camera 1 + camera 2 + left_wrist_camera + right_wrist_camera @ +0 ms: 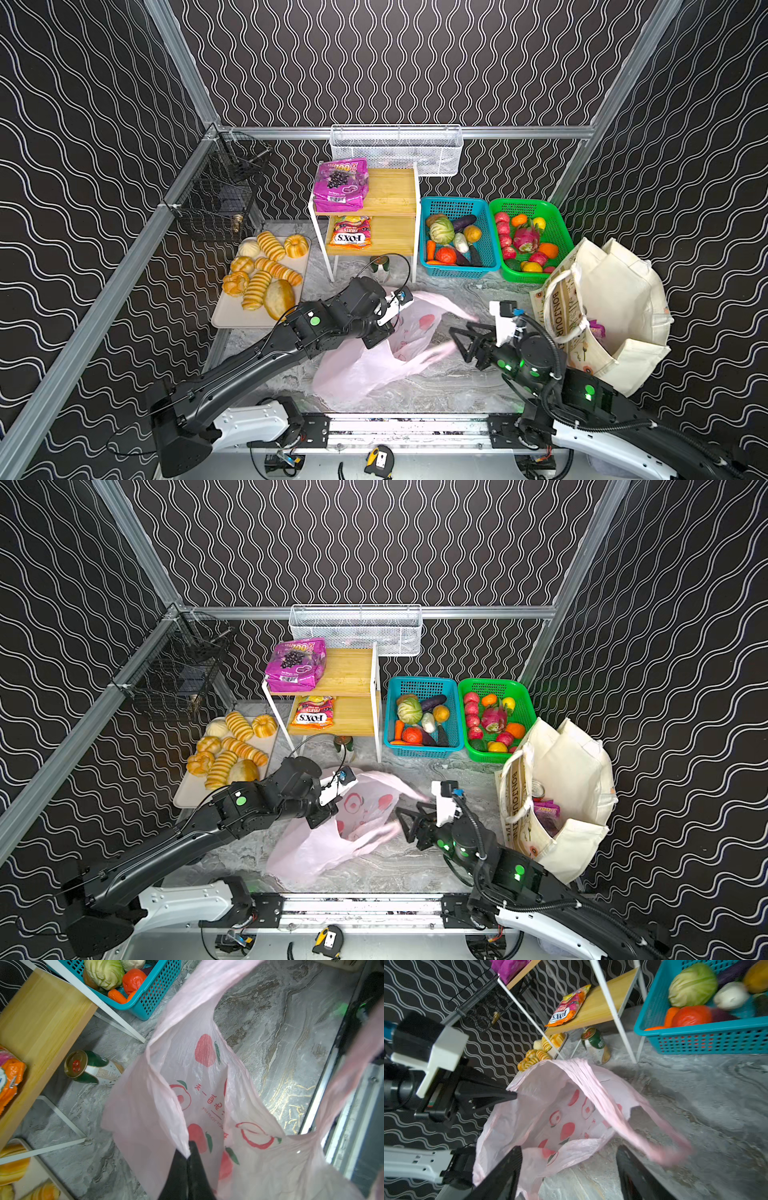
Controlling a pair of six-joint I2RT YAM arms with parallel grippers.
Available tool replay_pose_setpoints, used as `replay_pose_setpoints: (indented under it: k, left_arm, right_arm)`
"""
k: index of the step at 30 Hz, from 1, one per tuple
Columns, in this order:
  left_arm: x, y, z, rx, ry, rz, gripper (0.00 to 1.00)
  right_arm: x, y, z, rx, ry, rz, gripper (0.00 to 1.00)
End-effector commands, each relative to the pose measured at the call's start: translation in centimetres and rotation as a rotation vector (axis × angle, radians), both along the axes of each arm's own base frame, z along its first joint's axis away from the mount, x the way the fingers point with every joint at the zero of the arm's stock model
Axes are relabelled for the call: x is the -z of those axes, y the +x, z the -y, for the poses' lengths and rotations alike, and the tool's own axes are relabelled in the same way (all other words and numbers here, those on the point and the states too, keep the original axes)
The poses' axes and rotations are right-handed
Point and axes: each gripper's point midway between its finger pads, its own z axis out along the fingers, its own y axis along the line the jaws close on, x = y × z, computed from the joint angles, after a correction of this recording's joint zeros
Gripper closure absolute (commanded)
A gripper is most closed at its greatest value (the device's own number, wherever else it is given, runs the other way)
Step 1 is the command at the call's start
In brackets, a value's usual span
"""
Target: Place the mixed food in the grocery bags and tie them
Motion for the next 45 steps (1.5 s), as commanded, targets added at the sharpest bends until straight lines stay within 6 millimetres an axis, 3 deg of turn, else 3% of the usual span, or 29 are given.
replay_pose_setpoints:
  k: [1,4,7,10,12,15,18,20,22,25,29,32,34,37,39,41,44,45]
  left_arm:
    - [-0.9,0.3,0.5,-0.035,-0.058,-0.008,1.0]
    - [-1.3,1.0,0.2,-0.106,-0.079,-0.006,0.97]
    - [-1.2,1.8,-0.4,-0.204,-0.07,-0.027,0.92]
    - [-0.5,1.2,0.2,-0.193,-0.058,-0.096,0.93]
    - [-0.2,0.5,0.9,-0.144,-0.059,-0.133,0.95]
    - [0.0,0.3,1.1,-0.135,-0.062,-0.15,0.97]
    - [-0.3,0.2,1.1,-0.123,-0.069,-0.145,0.98]
    - [-0.6,0.2,1.1,-0.123,-0.077,-0.136,0.98]
    - [-0.9,0.1,0.9,-0.12,-0.081,-0.128,0.98]
    - [-1.1,0.1,0.7,-0.123,-0.08,-0.12,0.97]
    - [-1.3,-0.1,0.6,-0.112,-0.08,-0.12,0.97]
    - [-1.4,-0.2,0.6,-0.113,-0.081,-0.122,0.97]
    - [-1.5,-0.2,0.8,-0.109,-0.089,-0.127,0.96]
    - [-1.6,-0.3,1.0,-0.108,-0.1,-0.138,0.95]
    - [-1.6,-0.1,1.0,-0.133,-0.106,-0.146,0.93]
    - [-1.6,0.1,0.9,-0.172,-0.119,-0.155,0.87]
    - [-1.8,0.7,1.1,-0.232,-0.159,-0.172,0.68]
    - [-1.9,1.1,1.0,-0.274,-0.17,-0.178,0.54]
  right_arm:
    - [-3.1,-1.1,-3.0,-0.155,0.077,0.067,0.29]
    - [-2.7,-1.4,-4.8,-0.231,0.03,0.053,0.29]
    - [-1.1,-0.5,-5.1,-0.195,-0.03,0.009,0.29]
    - [-1.2,0.2,-5.8,-0.179,-0.036,0.01,0.28]
    - [-1.2,1.8,-4.9,-0.072,-0.081,0.009,0.27]
    - [-3.0,3.6,-3.4,0.035,-0.173,0.089,0.28]
    - [-5.0,4.2,-2.5,0.037,-0.295,0.258,0.28]
    - [-5.2,4.6,-1.9,0.036,-0.403,0.388,0.28]
    - [-4.1,4.4,-2.0,-0.058,-0.584,0.528,0.28]
    - [-1.5,3.4,-2.4,-0.245,-0.749,0.565,0.25]
    - [-0.1,2.7,-2.7,-0.351,-0.764,0.587,0.25]
    - [0.2,3.3,-2.8,-0.341,-0.751,0.556,0.27]
    - [1.2,4.2,-2.6,-0.313,-0.79,0.519,0.32]
    - [2.7,5.7,-2.0,-0.273,-0.88,0.458,0.61]
    - [2.1,6.1,-2.2,-0.258,-0.878,0.42,0.85]
    - [0.9,5.9,-3.1,-0.273,-0.82,0.417,1.0]
    - [-0.4,5.4,-4.3,-0.297,-0.726,0.441,1.0]
    - [-0.5,5.3,-4.6,-0.307,-0.704,0.444,1.0]
